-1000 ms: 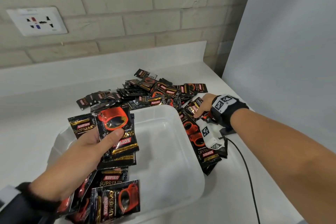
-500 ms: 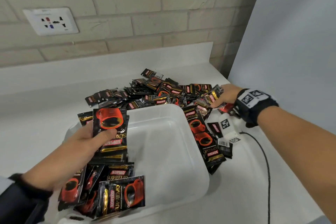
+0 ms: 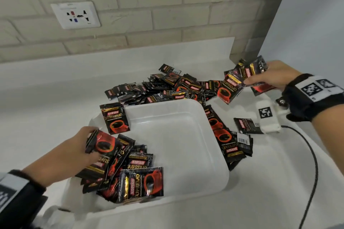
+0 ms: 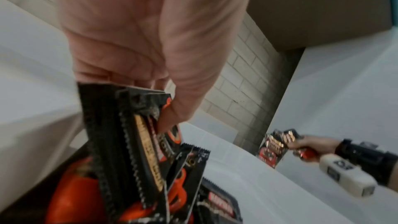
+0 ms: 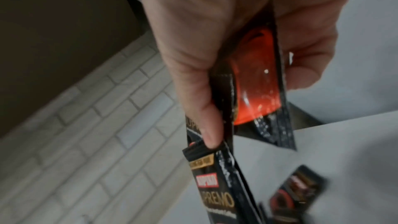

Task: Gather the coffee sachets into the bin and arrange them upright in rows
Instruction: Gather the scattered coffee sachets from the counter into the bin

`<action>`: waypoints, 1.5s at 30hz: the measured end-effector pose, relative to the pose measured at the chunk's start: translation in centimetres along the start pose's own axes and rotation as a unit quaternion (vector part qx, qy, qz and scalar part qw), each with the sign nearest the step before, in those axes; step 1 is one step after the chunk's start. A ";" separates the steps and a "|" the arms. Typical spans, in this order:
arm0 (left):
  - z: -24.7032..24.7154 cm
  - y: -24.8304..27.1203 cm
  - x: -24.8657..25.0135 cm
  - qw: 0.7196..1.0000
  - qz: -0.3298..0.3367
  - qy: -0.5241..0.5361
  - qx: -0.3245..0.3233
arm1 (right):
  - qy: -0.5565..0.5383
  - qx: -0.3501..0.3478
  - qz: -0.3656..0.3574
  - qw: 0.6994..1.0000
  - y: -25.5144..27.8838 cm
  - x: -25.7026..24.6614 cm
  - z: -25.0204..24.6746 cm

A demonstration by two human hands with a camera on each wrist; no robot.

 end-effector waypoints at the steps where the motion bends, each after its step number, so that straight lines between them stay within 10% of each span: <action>1: 0.2 0.2 0.2 1.000 0.005 -0.018 0.008 | -0.027 -0.002 -0.021 0.999 0.6 -0.9 0.0; 7: 0.4 0.5 1.0 0.987 0.029 -0.143 0.060 | 0.036 -0.170 -0.178 0.969 6.8 -8.2 4.0; 16: 0.9 1.8 1.7 0.992 0.048 -0.114 0.011 | 0.336 -0.399 -0.290 0.802 11.8 -10.5 15.0; 31: 1.1 1.7 0.4 0.997 0.035 -0.061 -0.003 | 0.234 -0.453 -0.198 0.837 12.5 -9.4 18.1; 35: 0.8 1.5 -0.8 0.999 0.043 -0.005 0.016 | 0.217 -0.341 -0.253 0.879 10.4 -9.7 14.6; 41: -0.5 -1.7 -6.5 0.994 0.055 0.075 0.052 | 0.131 -0.178 -0.151 0.963 5.3 -4.7 5.6; 45: -0.9 -0.7 -3.9 0.989 0.089 0.095 0.065 | 0.316 -0.164 -0.063 0.932 3.4 2.1 3.7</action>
Point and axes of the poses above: each hand's wrist, its own y-axis away from the middle knuckle, its own z-axis out of the palm, x = y × z, the point moved 2 cm from there along -y, towards the middle knuckle, and after that the axes turned 9 degrees about y, right-handed, at the moved point
